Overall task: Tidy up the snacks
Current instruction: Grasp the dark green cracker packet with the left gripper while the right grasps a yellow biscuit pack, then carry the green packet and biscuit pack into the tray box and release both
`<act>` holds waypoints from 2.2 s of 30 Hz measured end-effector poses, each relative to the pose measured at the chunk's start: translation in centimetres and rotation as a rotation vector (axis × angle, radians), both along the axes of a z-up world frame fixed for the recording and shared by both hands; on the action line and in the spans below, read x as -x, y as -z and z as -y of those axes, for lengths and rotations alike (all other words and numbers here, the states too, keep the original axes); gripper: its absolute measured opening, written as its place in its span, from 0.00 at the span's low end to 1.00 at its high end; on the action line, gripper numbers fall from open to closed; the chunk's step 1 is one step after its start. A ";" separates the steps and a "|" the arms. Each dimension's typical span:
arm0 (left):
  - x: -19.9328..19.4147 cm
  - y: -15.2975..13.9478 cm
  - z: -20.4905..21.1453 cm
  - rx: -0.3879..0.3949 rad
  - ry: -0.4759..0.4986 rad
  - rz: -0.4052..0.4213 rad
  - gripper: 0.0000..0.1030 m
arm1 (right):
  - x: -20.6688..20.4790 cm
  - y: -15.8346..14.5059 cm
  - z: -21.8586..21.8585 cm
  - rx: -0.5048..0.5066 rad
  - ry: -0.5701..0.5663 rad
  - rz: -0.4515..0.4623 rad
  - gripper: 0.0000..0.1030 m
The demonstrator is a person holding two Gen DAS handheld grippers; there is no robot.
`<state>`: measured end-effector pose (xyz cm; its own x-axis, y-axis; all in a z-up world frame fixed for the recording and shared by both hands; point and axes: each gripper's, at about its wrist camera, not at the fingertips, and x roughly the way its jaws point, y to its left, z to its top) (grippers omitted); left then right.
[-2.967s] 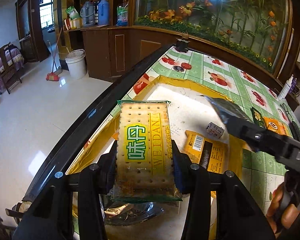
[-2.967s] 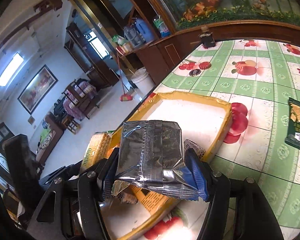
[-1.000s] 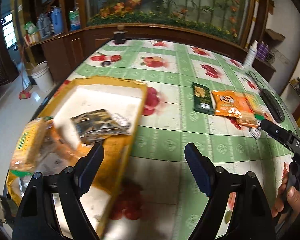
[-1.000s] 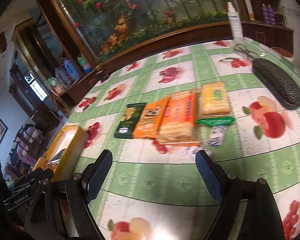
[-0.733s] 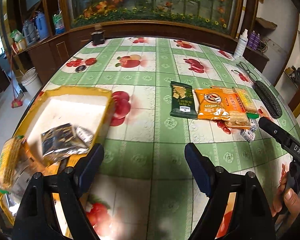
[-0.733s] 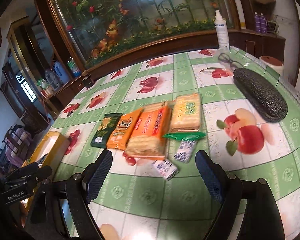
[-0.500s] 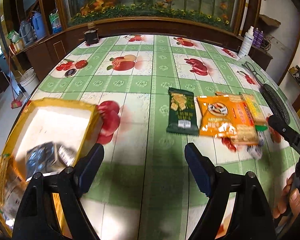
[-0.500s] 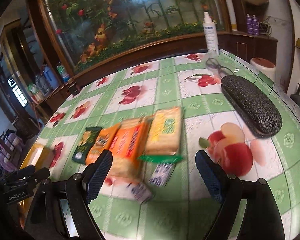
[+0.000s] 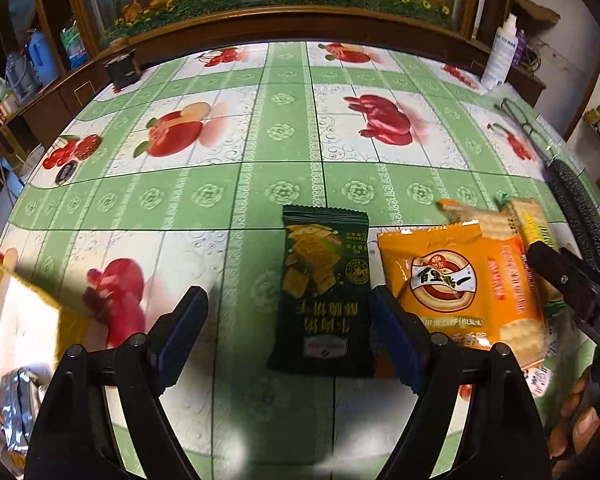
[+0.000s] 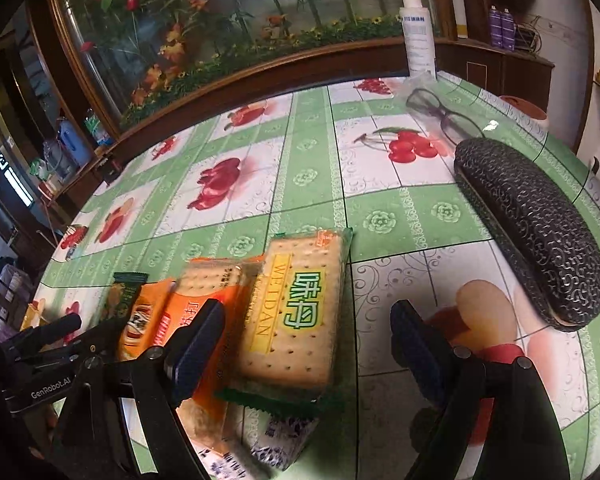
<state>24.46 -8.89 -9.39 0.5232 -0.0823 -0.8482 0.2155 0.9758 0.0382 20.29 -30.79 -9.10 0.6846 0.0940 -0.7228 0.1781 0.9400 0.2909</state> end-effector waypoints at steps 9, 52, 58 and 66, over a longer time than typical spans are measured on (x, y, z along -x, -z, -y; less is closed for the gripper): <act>-0.5 0.0 0.0 0.039 0.014 0.058 0.52 | -0.8 -0.1 -0.5 0.079 0.001 -0.027 0.69; 16.6 -7.4 -18.7 0.106 -0.261 0.277 0.41 | 11.5 -9.2 -18.2 -0.173 -0.437 0.236 0.46; 17.1 -7.1 -21.5 0.109 -0.317 0.279 0.41 | 11.2 -9.2 -22.4 -0.168 -0.514 0.224 0.46; 17.2 -6.7 -23.6 0.114 -0.361 0.273 0.41 | 10.7 -8.8 -25.7 -0.150 -0.575 0.207 0.46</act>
<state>7.27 14.73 -2.74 0.7382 0.0617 -0.6718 -0.1421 0.9877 -0.0655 9.59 -5.04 -0.33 0.6190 0.5785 -0.5311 -0.4175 0.8152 0.4013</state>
